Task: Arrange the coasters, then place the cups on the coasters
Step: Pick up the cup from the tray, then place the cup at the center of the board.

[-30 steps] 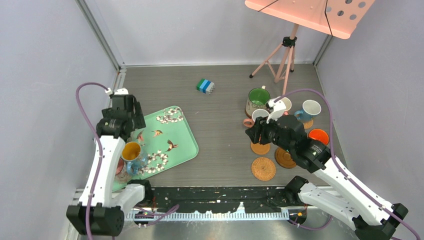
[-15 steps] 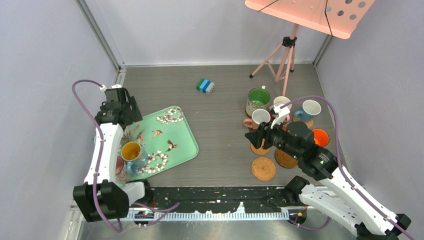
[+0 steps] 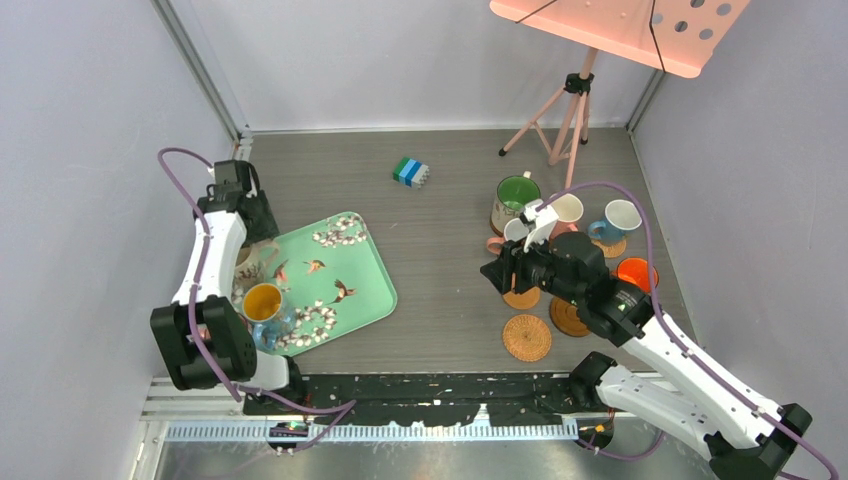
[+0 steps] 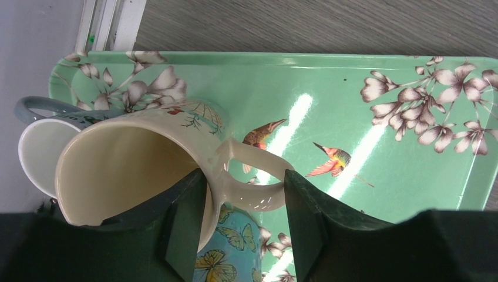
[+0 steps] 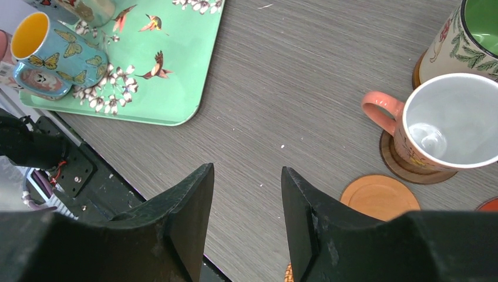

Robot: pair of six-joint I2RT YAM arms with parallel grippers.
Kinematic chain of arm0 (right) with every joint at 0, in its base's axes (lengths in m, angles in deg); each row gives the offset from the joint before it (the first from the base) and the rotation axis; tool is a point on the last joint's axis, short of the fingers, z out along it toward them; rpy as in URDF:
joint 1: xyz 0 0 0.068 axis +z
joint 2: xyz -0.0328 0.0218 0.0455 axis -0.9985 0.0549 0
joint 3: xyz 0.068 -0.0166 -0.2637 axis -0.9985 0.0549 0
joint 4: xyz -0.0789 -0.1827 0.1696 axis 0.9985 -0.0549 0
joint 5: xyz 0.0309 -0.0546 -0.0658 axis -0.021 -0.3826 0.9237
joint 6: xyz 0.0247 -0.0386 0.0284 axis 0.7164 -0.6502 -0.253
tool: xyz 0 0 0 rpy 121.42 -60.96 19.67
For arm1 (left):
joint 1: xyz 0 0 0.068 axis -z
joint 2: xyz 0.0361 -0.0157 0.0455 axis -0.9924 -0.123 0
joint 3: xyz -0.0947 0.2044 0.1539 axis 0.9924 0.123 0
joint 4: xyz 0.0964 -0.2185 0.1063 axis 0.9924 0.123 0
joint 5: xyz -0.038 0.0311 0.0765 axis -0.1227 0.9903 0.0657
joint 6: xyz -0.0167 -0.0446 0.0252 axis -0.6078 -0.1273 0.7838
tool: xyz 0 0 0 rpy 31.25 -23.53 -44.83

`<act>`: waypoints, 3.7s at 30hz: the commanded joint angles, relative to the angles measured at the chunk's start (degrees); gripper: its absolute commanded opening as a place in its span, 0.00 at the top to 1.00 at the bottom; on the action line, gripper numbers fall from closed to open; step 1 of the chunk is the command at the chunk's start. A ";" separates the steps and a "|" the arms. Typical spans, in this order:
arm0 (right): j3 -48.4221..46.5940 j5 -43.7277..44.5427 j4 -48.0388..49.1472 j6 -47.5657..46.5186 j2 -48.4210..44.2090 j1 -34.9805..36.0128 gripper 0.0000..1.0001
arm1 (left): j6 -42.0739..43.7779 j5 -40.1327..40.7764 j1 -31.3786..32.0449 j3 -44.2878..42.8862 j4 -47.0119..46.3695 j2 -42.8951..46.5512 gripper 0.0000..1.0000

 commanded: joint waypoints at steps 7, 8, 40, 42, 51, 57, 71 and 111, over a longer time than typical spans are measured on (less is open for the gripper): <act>-4.22 0.65 3.00 -2.12 0.85 0.34 0.47 | 1.26 -6.46 -0.31 -4.53 1.61 -2.69 0.86; -4.20 0.74 3.19 -2.26 0.81 0.34 0.47 | 1.36 -6.68 -0.24 -4.99 2.23 -2.92 0.89; -3.16 10.03 -0.83 -4.78 -2.53 0.33 0.47 | -2.83 -13.21 24.70 3.61 3.13 10.35 1.00; -3.18 10.94 -1.48 -4.57 -3.13 0.33 0.47 | -4.30 -14.43 27.57 5.28 1.83 11.22 1.00; -1.09 18.32 -2.60 -0.49 -3.94 0.29 0.47 | -2.95 -8.84 39.40 5.94 1.47 12.00 1.00; -3.62 19.09 -3.65 -0.32 -2.74 0.33 0.47 | -0.18 -6.71 45.13 2.07 1.66 12.74 1.00; -3.26 21.25 -2.94 -1.46 -4.75 0.33 0.47 | 2.88 -3.53 59.85 -8.56 0.72 5.32 1.00; -0.27 12.48 -3.66 3.55 -3.15 0.33 0.47 | -4.57 1.03 63.09 -17.74 2.74 -1.72 0.44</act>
